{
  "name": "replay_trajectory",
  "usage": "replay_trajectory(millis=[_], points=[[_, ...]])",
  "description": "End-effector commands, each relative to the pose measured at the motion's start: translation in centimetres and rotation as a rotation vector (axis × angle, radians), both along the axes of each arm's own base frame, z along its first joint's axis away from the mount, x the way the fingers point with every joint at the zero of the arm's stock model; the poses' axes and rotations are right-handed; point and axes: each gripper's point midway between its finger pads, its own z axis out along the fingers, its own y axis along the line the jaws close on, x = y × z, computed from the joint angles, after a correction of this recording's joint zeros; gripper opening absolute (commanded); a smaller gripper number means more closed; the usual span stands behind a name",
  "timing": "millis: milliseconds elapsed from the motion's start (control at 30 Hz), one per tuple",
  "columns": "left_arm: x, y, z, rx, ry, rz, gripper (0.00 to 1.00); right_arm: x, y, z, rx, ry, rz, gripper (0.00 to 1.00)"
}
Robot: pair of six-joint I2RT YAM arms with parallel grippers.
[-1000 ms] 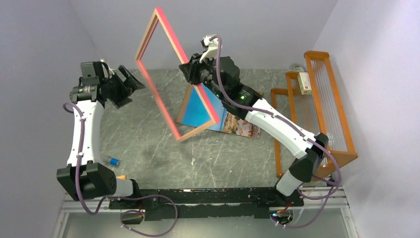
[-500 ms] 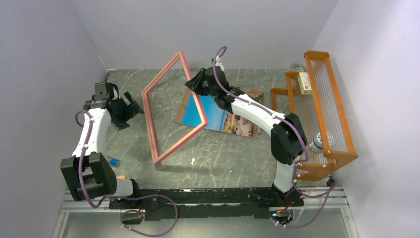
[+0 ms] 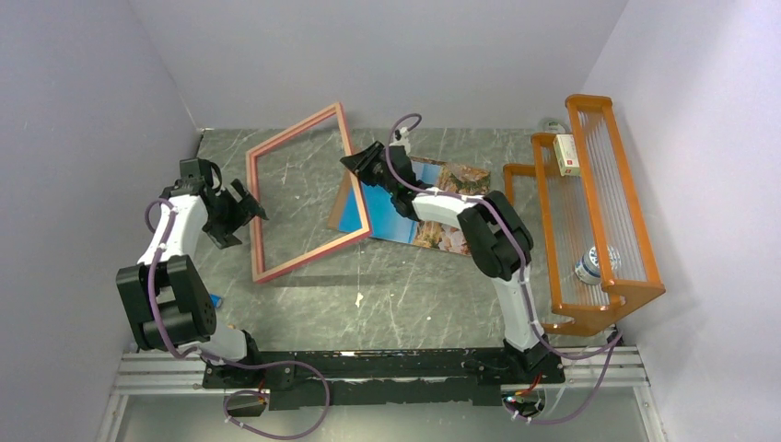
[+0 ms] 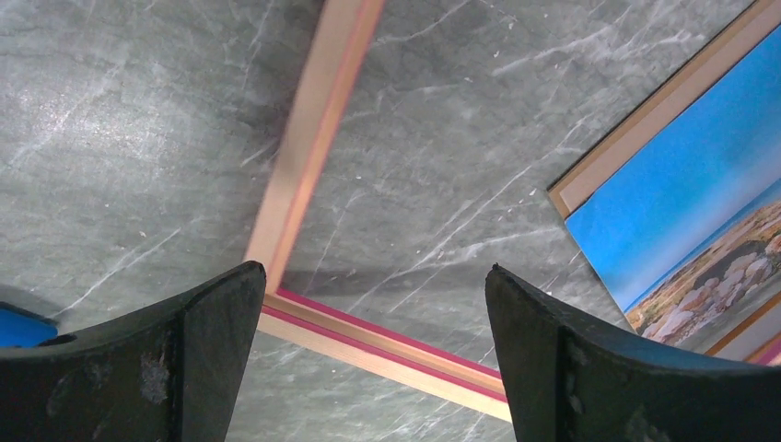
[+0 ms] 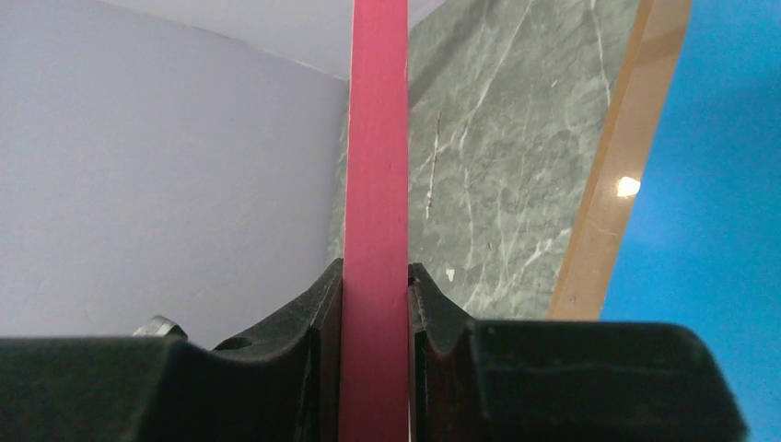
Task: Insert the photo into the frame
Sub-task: Turn over the photo frame at the center of the board.
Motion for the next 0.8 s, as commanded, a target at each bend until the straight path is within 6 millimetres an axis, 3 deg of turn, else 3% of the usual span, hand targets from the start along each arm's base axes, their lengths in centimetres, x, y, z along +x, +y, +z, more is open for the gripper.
replay_trajectory(millis=[0,167,367,533,767], points=[[1.0,1.0,0.8,0.025,-0.026,-0.008,0.94,0.5,3.1,2.6,0.123,-0.079,0.07,0.12],[0.9,1.4,0.1,0.011,-0.007,-0.008,0.94,0.0,5.8,0.1,0.098,-0.031,0.126,0.2],[1.3,0.5,-0.4,-0.055,0.004,-0.058,0.94,-0.8,8.4,-3.7,0.049,0.089,0.173,0.3],[1.2,-0.1,-1.1,-0.1,0.032,-0.076,0.94,-1.0,9.1,-5.0,0.028,0.112,0.197,0.42],[1.1,-0.3,-0.5,-0.106,0.017,-0.086,0.94,-1.0,8.5,-4.7,-0.106,0.077,0.222,0.6]])
